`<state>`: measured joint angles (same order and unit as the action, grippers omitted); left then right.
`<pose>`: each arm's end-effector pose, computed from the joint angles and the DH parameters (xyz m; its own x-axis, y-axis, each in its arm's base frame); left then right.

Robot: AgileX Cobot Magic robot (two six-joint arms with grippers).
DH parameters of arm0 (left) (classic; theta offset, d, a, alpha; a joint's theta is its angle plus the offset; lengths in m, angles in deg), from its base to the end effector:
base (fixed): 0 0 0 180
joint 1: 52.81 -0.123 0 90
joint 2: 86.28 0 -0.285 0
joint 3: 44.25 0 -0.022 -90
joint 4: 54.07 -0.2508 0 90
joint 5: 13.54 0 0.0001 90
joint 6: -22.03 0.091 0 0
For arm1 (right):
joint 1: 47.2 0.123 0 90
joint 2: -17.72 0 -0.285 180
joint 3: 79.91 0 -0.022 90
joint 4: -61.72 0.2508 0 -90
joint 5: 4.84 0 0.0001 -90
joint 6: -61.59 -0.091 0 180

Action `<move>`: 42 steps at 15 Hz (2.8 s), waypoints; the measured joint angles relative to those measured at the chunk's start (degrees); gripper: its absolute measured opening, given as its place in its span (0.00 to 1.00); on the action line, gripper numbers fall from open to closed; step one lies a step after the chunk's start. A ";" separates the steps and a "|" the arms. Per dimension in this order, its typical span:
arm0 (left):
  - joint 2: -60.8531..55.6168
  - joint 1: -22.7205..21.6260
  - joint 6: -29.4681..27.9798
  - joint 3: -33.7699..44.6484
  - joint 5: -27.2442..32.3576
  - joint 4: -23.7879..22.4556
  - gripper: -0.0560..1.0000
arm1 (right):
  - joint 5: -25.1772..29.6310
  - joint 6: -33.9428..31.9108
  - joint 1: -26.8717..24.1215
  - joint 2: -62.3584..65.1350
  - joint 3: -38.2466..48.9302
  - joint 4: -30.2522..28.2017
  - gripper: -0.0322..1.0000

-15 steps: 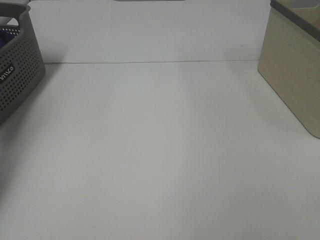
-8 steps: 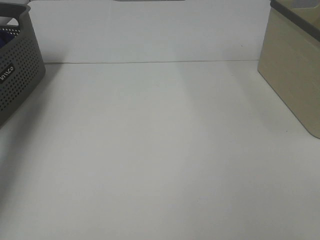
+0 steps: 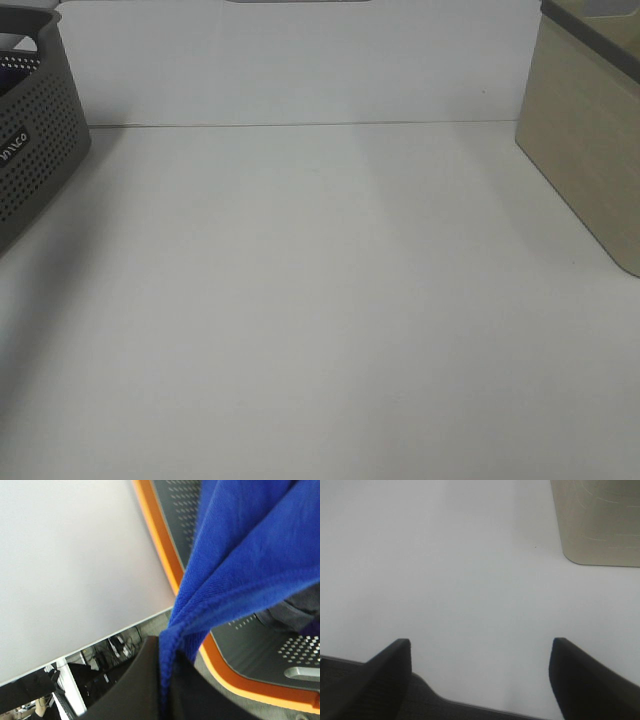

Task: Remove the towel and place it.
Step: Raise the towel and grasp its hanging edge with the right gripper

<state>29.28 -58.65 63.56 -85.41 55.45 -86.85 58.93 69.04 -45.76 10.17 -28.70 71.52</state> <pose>0.4024 0.0874 0.4087 -0.7768 0.6270 -0.0595 0.3802 0.5422 0.7493 -0.0038 0.0138 0.2613 -0.5236 -0.0664 -0.8494 -0.1824 0.9826 0.0357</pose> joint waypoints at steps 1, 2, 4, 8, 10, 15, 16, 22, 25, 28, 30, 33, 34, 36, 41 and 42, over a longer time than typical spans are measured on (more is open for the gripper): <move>-2.18 0.69 -0.74 0.00 -0.97 0.00 0.05 | 0.00 0.00 0.00 0.00 0.00 0.00 0.75; -4.35 1.55 -1.09 0.00 -2.12 0.00 0.05 | 0.00 0.00 0.00 0.00 0.00 0.00 0.75; -8.19 4.41 -1.15 0.00 -4.41 0.00 0.05 | 0.00 0.00 0.00 0.00 0.00 0.00 0.75; -13.81 14.32 -1.32 0.00 -7.96 -1.60 0.05 | 0.00 0.00 0.00 0.00 0.00 0.00 0.75; -15.18 18.79 -1.32 0.00 -8.19 -1.89 0.05 | 0.00 0.00 0.00 0.00 0.00 0.00 0.75; -16.39 37.70 3.32 0.00 -7.16 -1.95 0.05 | -0.34 0.00 0.00 0.00 -0.06 0.06 0.75; -16.39 40.28 5.16 0.00 -6.88 -1.95 0.05 | -1.83 0.11 0.00 -0.11 -0.40 0.74 0.75; -16.39 49.73 9.45 0.00 -2.06 -1.95 0.05 | -16.33 34.61 0.00 -19.02 -1.26 33.58 0.75; -16.39 52.02 9.45 0.00 0.00 -2.06 0.05 | -16.90 62.05 0.00 -31.97 -1.26 51.28 0.75; -16.39 53.29 9.45 0.00 0.92 -2.01 0.05 | -14.90 91.27 0.00 -49.05 -1.38 72.59 0.75; -16.39 53.29 9.45 0.00 1.09 -1.32 0.05 | -3.21 111.90 0.11 -67.55 -3.38 88.01 0.75; -16.39 53.29 9.45 0.00 1.09 -0.86 0.05 | 2.18 118.72 4.58 -82.56 -10.31 88.98 0.75; -16.39 53.29 9.45 0.00 1.09 -0.86 0.05 | 2.23 119.00 7.16 -87.15 -14.27 89.21 0.75; -16.39 53.29 9.45 0.00 1.09 -0.86 0.05 | 2.23 118.60 10.43 -92.48 -20.00 89.32 0.75; -16.39 53.29 9.45 0.00 1.09 -0.80 0.05 | 2.12 113.96 17.59 -104.97 -40.28 89.67 0.75; -16.39 53.29 9.45 0.00 1.09 -0.80 0.05 | 1.72 113.79 19.19 -106.57 -44.06 89.67 0.75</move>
<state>12.90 -5.36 73.02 -85.41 56.54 -87.65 60.65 182.83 -26.57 -96.40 -72.76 161.18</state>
